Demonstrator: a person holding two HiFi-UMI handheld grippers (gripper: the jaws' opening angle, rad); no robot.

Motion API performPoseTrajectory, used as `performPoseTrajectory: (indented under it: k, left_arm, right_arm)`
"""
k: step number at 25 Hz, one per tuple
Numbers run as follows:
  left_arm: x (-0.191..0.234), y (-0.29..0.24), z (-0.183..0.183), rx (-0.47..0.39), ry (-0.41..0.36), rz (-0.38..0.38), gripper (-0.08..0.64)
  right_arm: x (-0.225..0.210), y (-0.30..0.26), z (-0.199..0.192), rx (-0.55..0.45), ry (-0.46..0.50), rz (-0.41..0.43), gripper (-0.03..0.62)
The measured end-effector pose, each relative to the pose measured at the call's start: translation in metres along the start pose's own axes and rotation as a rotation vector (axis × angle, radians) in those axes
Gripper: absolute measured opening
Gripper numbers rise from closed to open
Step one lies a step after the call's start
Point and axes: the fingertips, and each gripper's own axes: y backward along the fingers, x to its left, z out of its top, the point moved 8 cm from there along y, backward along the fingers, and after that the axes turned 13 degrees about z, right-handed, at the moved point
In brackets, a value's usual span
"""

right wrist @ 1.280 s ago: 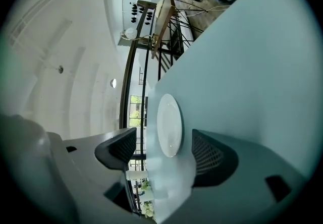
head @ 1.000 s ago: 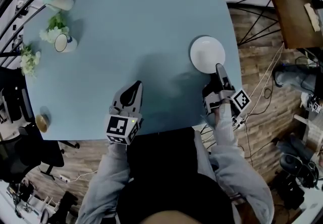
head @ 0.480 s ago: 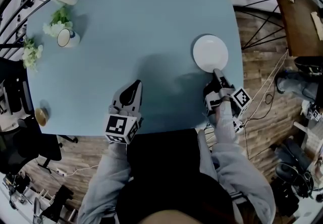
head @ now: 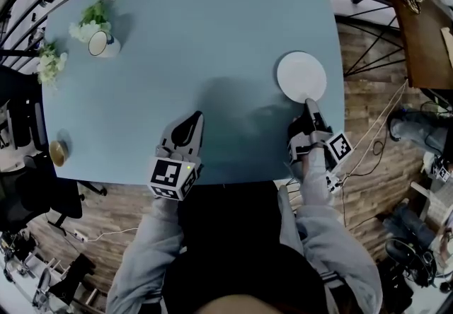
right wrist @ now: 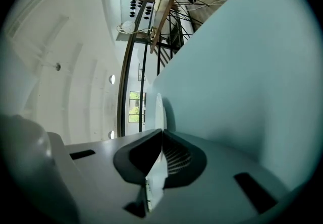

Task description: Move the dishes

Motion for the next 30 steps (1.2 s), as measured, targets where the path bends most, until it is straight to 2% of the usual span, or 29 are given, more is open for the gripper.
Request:
performPoseTrajectory:
  k: [4,11,15,18,22,30]
  left_arm:
    - [0.001,0.007,-0.001,-0.017,-0.001,0.003,0.017]
    - [0.009,0.027,-0.003,-0.057,0.006,0.012,0.017]
    - [0.024,0.042,0.000,-0.078,0.007,0.031,0.017]
    - [0.054,0.061,-0.005,-0.071,-0.001,0.057,0.017]
    - [0.110,0.093,-0.016,-0.076,0.002,0.141,0.017]
    - [0.154,0.144,-0.019,-0.114,0.083,0.328,0.017]
  right_arm:
    - [0.009,0.004,0.000,0.011,0.063,0.040,0.015]
    - [0.025,0.015,-0.017,0.036,0.076,0.092,0.015]
    - [0.036,0.009,-0.040,0.092,0.085,0.107,0.017]
    - [0.036,0.000,-0.077,0.133,0.065,0.108,0.017]
    - [0.037,-0.015,-0.138,0.220,0.092,0.106,0.017]
    - [0.049,-0.048,-0.199,0.408,0.119,0.124,0.017]
